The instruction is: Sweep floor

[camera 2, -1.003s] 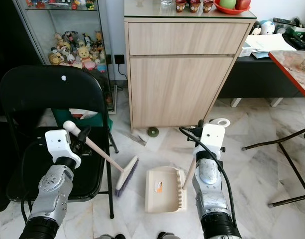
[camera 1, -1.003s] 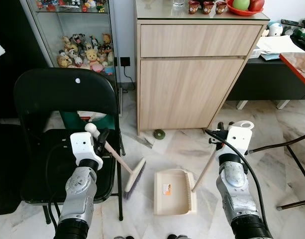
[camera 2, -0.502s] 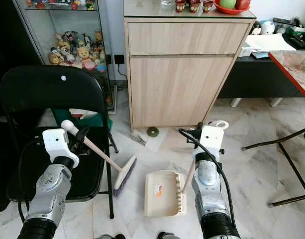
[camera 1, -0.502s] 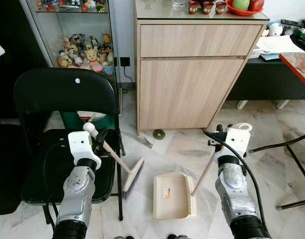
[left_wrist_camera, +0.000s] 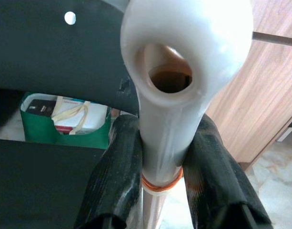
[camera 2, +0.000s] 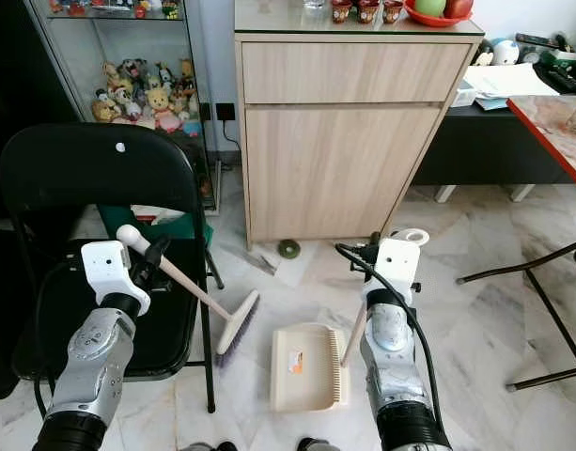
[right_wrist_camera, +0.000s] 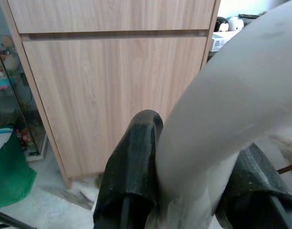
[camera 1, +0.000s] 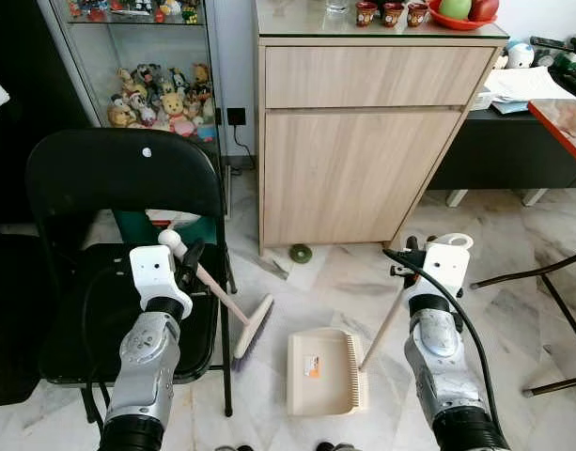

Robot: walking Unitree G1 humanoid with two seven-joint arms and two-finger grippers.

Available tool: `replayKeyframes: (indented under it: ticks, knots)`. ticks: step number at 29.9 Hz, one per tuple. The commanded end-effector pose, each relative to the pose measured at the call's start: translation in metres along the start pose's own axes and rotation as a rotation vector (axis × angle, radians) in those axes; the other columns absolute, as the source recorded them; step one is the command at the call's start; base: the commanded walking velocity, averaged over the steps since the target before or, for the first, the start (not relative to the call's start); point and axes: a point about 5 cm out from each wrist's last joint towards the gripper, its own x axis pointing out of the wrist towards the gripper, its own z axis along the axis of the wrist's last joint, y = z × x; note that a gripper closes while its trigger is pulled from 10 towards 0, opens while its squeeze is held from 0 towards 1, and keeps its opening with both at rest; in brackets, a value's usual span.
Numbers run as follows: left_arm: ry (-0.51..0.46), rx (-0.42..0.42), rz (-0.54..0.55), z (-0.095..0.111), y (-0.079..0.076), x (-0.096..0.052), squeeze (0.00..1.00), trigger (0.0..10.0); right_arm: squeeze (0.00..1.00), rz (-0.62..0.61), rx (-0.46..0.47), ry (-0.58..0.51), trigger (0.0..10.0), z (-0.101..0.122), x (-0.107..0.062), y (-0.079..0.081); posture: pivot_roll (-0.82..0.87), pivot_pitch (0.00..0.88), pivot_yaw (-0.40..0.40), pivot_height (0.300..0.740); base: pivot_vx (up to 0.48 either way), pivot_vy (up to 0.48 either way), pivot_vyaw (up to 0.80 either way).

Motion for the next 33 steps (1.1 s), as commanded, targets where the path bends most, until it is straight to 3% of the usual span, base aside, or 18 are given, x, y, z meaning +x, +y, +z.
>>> replayKeyframes:
  ticks: [1, 11, 19, 33]
  knots:
    - [-0.046, -0.006, -0.018, 0.0098, -0.0039, 0.0003, 0.00, 10.0, 0.00, 0.001, 0.000, -0.042, 10.0, 0.0079, 0.0042, 0.0002, -0.05, 0.074, -0.031, 0.740, 0.000, 0.000, 0.41]
    - [-0.046, -0.007, -0.030, 0.0100, -0.0049, -0.0001, 0.00, 10.0, 0.00, -0.001, 0.012, -0.045, 10.0, 0.0080, 0.0041, -0.0003, -0.05, 0.067, -0.030, 0.740, -0.081, 0.000, 0.09]
    - [-0.055, 0.061, -0.088, 0.0105, -0.0114, -0.0033, 0.00, 10.0, 0.00, 0.001, 0.014, -0.038, 10.0, 0.0063, 0.0039, -0.0005, -0.05, 0.072, -0.031, 0.740, 0.000, 0.000, 0.00]
    - [-0.056, 0.061, -0.079, 0.0105, -0.0096, -0.0050, 0.00, 10.0, 0.00, 0.005, 0.016, -0.036, 10.0, 0.0054, 0.0030, -0.0003, -0.04, 0.086, -0.034, 0.740, 0.000, 0.000, 0.00]
